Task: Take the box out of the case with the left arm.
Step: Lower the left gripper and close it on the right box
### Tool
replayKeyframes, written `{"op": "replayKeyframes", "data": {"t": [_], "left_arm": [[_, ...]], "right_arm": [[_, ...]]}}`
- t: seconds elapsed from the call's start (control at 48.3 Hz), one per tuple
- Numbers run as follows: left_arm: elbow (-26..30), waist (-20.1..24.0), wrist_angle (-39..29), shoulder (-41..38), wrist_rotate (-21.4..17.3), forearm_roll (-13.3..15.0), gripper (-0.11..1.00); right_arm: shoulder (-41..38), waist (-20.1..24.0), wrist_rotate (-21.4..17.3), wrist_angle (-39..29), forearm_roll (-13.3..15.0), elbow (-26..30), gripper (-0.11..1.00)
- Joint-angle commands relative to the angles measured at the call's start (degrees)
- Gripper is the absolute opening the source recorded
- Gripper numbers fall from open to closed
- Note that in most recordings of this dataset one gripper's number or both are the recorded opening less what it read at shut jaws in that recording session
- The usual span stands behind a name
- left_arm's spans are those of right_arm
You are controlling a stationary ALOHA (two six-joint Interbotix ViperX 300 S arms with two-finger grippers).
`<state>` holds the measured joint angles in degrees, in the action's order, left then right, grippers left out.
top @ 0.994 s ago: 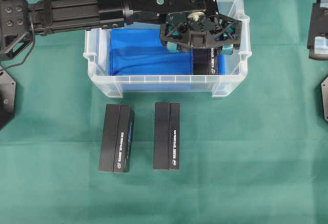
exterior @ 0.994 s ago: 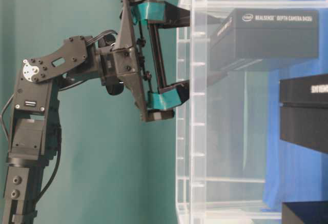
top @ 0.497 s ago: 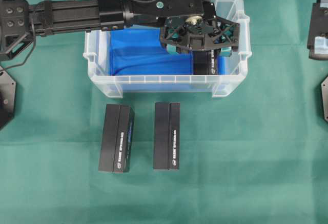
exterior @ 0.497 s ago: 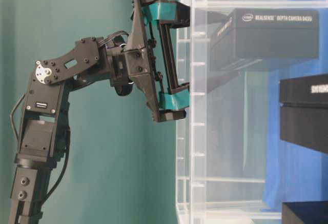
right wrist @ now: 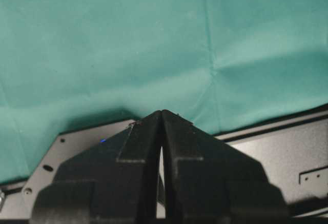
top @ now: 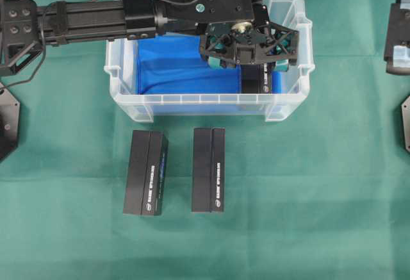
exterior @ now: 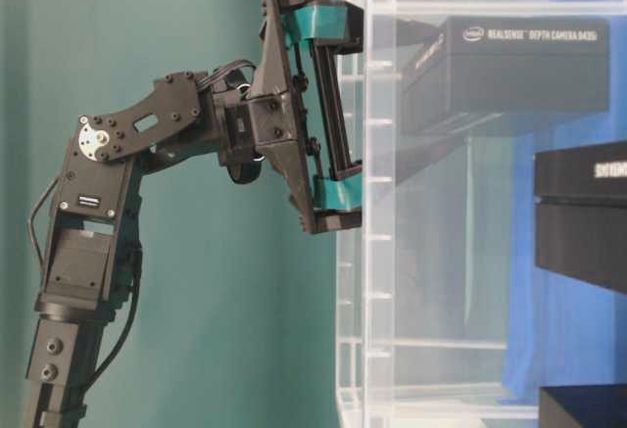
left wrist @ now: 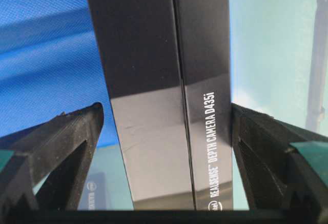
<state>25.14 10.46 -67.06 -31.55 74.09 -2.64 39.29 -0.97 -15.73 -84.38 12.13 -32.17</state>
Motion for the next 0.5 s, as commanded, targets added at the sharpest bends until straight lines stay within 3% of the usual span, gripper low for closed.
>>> {"op": "replayKeyframes", "data": {"t": [0.0, 0.166, 0.29, 0.476], "left_arm": [[0.7, 0.3, 0.3, 1.0, 0.0, -0.1, 0.92], [0.7, 0.3, 0.1, 1.0, 0.1, 0.4, 0.88], [0.8, 0.0, 0.1, 1.0, 0.1, 0.6, 0.62], [0.8, -0.4, -0.6, 1.1, 0.1, 0.6, 0.61]], "right_arm": [[0.1, -0.1, -0.2, 0.0, -0.1, 0.5, 0.02], [0.1, -0.1, -0.2, 0.1, -0.2, 0.5, 0.02], [0.1, -0.1, -0.2, 0.1, -0.1, 0.5, 0.02], [0.1, -0.1, -0.2, 0.1, -0.1, 0.5, 0.02]]}}
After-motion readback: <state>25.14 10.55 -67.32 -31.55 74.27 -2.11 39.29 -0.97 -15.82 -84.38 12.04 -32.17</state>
